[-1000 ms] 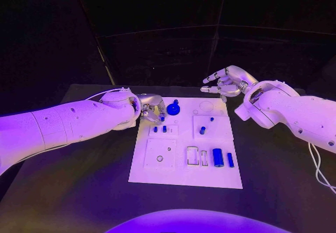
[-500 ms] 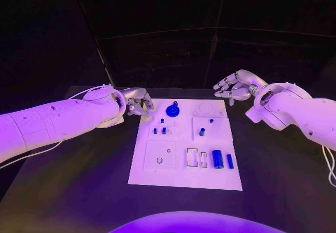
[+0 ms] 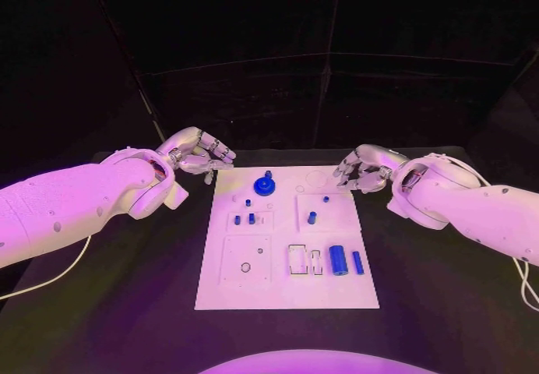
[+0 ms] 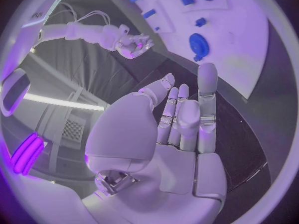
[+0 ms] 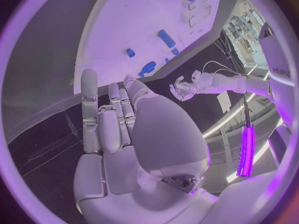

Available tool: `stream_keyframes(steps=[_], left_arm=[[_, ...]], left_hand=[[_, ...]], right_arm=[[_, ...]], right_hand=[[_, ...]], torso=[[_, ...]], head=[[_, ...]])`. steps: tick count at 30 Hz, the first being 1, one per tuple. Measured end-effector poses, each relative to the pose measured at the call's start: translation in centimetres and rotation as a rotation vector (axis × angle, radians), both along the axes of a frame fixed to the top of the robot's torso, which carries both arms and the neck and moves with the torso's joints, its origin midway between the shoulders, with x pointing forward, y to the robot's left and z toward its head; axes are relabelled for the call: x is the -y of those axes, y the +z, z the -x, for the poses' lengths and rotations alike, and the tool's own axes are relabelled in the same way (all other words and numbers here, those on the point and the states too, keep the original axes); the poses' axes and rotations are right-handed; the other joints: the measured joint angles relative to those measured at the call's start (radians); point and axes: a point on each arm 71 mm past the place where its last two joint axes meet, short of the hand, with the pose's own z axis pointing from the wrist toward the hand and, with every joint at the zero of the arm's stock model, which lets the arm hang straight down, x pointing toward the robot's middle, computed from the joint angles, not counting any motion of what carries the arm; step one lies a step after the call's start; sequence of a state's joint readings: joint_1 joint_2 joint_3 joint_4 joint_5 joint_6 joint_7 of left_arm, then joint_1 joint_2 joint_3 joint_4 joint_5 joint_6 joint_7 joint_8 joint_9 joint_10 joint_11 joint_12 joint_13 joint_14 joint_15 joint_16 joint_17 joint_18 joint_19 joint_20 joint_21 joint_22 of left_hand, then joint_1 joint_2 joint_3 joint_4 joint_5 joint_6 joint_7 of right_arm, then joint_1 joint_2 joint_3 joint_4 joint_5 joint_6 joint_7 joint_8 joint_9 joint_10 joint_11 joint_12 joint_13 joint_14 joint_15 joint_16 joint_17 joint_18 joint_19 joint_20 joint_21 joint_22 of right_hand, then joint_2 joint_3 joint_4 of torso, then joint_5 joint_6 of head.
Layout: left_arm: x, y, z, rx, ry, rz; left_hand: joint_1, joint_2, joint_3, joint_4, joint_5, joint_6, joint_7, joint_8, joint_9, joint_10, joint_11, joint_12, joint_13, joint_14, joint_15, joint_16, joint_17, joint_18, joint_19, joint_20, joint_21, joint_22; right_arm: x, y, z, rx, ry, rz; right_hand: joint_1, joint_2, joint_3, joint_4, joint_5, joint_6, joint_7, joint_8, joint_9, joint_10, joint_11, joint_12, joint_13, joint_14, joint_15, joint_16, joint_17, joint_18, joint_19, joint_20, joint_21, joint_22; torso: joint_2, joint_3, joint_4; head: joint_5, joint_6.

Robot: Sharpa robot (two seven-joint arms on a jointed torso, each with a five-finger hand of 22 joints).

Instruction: Assemble the parts on the task board

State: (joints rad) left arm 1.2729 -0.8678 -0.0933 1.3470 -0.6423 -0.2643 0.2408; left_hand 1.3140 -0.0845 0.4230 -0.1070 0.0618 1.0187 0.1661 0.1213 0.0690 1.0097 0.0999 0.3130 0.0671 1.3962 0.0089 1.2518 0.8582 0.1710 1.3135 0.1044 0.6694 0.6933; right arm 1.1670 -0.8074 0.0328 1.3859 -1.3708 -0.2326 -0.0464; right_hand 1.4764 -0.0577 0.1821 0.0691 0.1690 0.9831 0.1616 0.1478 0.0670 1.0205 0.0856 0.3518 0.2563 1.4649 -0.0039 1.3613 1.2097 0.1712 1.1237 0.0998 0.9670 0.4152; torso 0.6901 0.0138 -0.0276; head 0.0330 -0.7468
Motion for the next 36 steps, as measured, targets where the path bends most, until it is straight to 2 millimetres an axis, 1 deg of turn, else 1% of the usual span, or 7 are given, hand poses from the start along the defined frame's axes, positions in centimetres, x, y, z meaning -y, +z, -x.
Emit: stream_keyframes(steps=[3,8,10,13,18,21,36], left_arm=[[0.6,0.2,0.4,-0.022,-0.004,0.133],[1.3,0.5,1.0,-0.058,-0.012,0.312],[1.5,0.5,1.2,-0.067,-0.016,0.355],[1.6,0.6,1.3,-0.077,-0.019,0.402],[1.4,0.6,1.4,-0.082,-0.016,0.442],[1.4,0.6,1.4,-0.082,-0.015,0.456],[1.2,0.7,1.4,-0.084,-0.016,0.484]], left_hand=[[-0.001,0.001,0.001,0.001,0.000,0.000,0.000,0.000,0.000,0.000,0.000,0.000,0.000,-0.022,0.002,-0.025,-0.046,0.000,-0.015,0.002,-0.021,-0.014],[-0.001,0.001,0.001,0.001,0.000,0.000,0.000,0.000,0.000,0.000,0.000,0.000,0.000,-0.056,0.005,-0.064,-0.120,0.000,-0.031,0.006,-0.036,-0.022],[-0.006,0.003,0.001,0.001,0.000,0.000,0.000,0.000,-0.001,0.000,0.000,0.000,0.000,-0.062,0.004,-0.068,-0.128,0.000,-0.036,0.003,-0.038,-0.023],[-0.026,-0.008,-0.012,0.014,0.000,0.000,0.000,0.000,-0.001,0.000,0.000,0.000,0.000,-0.065,0.007,-0.071,-0.138,0.000,-0.039,0.007,-0.045,-0.027],[-0.030,-0.013,-0.017,0.019,0.000,0.000,0.000,0.000,-0.001,0.000,0.000,0.005,0.000,-0.072,0.007,-0.075,-0.145,0.000,-0.039,0.007,-0.046,-0.029],[-0.030,-0.013,-0.017,0.019,0.000,0.000,0.000,0.000,-0.001,0.000,0.000,0.005,0.000,-0.072,0.007,-0.075,-0.145,0.000,-0.039,0.007,-0.046,-0.029],[-0.030,-0.013,-0.024,0.021,0.000,-0.003,0.002,0.000,-0.001,-0.003,0.003,0.005,0.000,-0.072,0.007,-0.075,-0.151,-0.001,-0.039,0.007,-0.050,-0.031]], right_arm=[[-1.0,-0.2,0.4,0.029,0.034,0.056],[-2.6,-0.7,1.1,0.068,0.080,0.136],[-3.0,-0.8,1.3,0.078,0.092,0.157],[-3.4,-1.0,1.5,0.087,0.102,0.184],[-3.9,-1.2,1.6,0.091,0.110,0.214],[-4.2,-1.3,1.7,0.087,0.113,0.229],[-4.5,-2.0,1.5,0.048,0.111,0.285]], right_hand=[[-0.008,-0.008,0.003,-0.001,-0.006,0.002,0.003,-0.005,0.000,0.000,0.000,-0.016,-0.020,0.000,0.000,0.000,0.002,0.000,0.000,0.000,0.000,0.000],[-0.019,-0.029,0.014,0.002,-0.015,0.002,0.003,-0.019,-0.001,-0.017,0.016,-0.044,-0.052,0.000,0.008,0.000,0.002,0.000,0.003,0.003,0.000,-0.001],[-0.021,-0.032,0.019,0.002,-0.015,-0.010,0.013,-0.033,-0.003,-0.028,0.020,-0.055,-0.067,0.004,0.011,-0.005,-0.002,0.000,0.004,0.004,0.000,-0.002],[-0.026,-0.037,0.025,-0.002,-0.015,-0.029,0.018,-0.050,-0.003,-0.031,0.023,-0.065,-0.086,0.000,0.015,-0.009,-0.012,0.000,0.010,0.009,0.000,-0.002],[-0.026,-0.037,0.031,-0.003,-0.018,-0.029,0.017,-0.050,-0.003,-0.035,0.027,-0.070,-0.100,0.004,0.018,-0.009,-0.012,0.000,0.013,0.013,0.000,-0.002],[-0.026,-0.037,0.043,-0.008,-0.018,-0.018,0.023,-0.050,0.000,-0.035,0.027,-0.070,-0.110,0.004,0.018,-0.009,-0.010,0.000,0.013,0.013,0.000,-0.002],[-0.019,-0.030,0.129,-0.027,-0.027,0.039,0.006,-0.050,0.001,0.040,0.011,-0.085,-0.157,0.004,0.018,-0.001,0.001,0.000,0.013,0.013,0.012,0.004]], torso=[[0.000,0.0000,0.0005],[0.000,0.0006,0.0005],[0.000,0.0006,0.0005],[0.000,0.0008,0.0009],[0.001,0.0012,0.0011],[0.001,0.0012,0.0011],[0.001,0.0007,0.0012]], head=[[-0.011,0.002],[-0.024,0.003],[-0.029,0.003],[-0.031,0.002],[-0.030,-0.002],[-0.033,-0.006],[-0.039,-0.016]])
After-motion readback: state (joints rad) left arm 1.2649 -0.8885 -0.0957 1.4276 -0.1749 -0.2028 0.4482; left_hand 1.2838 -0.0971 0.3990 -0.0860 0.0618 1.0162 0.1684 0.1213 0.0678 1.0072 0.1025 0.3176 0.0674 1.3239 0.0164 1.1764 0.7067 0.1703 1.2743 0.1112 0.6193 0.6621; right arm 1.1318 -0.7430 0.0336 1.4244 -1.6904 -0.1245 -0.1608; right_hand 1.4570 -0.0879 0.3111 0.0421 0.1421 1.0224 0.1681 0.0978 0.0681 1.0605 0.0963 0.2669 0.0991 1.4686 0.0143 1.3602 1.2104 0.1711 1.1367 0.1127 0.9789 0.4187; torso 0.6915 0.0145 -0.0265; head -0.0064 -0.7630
